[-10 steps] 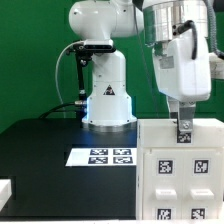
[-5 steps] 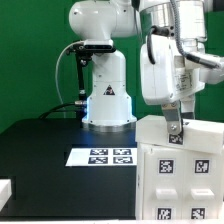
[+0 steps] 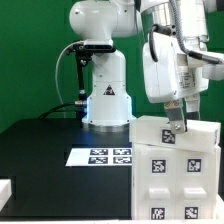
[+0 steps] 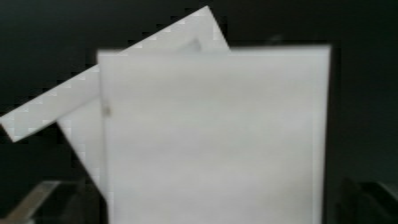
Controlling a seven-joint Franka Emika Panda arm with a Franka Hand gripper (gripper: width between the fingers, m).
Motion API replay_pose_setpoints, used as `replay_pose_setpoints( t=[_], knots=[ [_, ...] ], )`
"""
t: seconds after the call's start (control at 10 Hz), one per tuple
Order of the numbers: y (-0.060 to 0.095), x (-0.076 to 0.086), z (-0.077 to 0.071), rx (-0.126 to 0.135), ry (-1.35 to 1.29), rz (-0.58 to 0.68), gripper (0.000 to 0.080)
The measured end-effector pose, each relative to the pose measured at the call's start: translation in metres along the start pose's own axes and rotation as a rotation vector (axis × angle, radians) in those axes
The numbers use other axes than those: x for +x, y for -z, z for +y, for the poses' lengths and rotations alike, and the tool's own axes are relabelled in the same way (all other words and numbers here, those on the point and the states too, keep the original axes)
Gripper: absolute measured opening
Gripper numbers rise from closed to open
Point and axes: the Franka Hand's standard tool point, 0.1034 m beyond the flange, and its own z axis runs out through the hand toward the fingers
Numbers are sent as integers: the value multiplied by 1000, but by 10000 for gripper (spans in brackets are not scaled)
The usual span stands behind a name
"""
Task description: Assemble cabinet
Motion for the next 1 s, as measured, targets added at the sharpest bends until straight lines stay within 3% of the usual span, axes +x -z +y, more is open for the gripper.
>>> replay_pose_setpoints(
  t=[0.1,0.2,0.5,0.8,0.9,1.0],
  knots=[
    [4,2,0,-18,105,-4,760],
    [8,1,-2,-13,187,-9,788],
    [20,-9,1,-38,549,-28,798],
    [17,-6,0,-38,787,-24,796],
    [19,-6,2,-68,983,-2,796],
    [21,-5,0,-73,1174,-8,796]
  ],
)
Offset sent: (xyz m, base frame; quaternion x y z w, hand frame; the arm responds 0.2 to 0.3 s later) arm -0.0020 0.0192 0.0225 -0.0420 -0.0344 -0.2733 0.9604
